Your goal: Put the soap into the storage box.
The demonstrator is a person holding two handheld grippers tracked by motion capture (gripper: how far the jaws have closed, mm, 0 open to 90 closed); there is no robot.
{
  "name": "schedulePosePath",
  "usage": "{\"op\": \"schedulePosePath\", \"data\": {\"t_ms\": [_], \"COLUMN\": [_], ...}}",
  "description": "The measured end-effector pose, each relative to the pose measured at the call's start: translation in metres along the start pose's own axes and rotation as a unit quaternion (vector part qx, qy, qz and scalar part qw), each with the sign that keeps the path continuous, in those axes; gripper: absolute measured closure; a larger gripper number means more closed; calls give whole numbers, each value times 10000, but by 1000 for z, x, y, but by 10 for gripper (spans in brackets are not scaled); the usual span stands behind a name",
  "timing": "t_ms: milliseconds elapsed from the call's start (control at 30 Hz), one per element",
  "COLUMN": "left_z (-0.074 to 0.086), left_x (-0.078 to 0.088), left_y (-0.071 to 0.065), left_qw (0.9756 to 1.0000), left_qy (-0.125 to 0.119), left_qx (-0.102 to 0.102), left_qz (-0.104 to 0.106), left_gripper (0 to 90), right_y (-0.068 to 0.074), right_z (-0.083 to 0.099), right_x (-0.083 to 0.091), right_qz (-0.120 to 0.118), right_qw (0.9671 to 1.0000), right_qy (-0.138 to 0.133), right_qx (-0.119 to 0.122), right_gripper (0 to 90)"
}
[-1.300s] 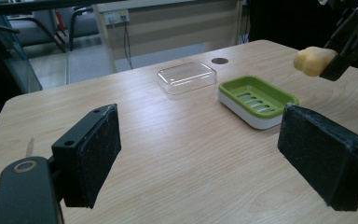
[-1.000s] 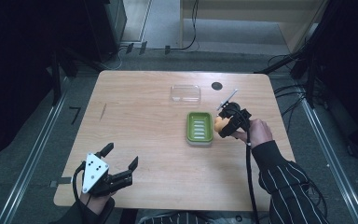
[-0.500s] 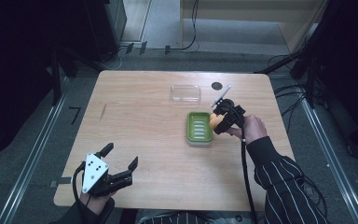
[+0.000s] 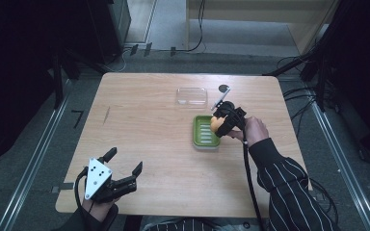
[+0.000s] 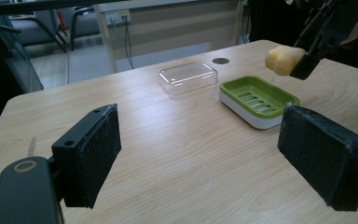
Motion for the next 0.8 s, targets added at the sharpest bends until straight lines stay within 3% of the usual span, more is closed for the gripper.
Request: {"op": "schedulePosePath", "data": {"t_ms": [800], "left_z": [0], "left_x": [2], "left_y": [2], "left_qw": [10000], "left_qy": [-15], "left_qx": [32], "left_qz": [-44], "left_gripper": [137], "right_y": [12], "right_z": [-17], "right_x": [-26], "right_qz": [-125], "right_qw": [9996], "right_qy": [105], "right_qx": [237], "right_gripper": [396]}}
Point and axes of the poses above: each handheld gripper's, and its own axes: x roughly backward along the jaws, z roughly out of its underside, y roughly to its left, the point moved 10 cm from there along -x, roughly forward along the jaws, and after that the axes turned 9 degrees about -y, right-handed, at the moved point
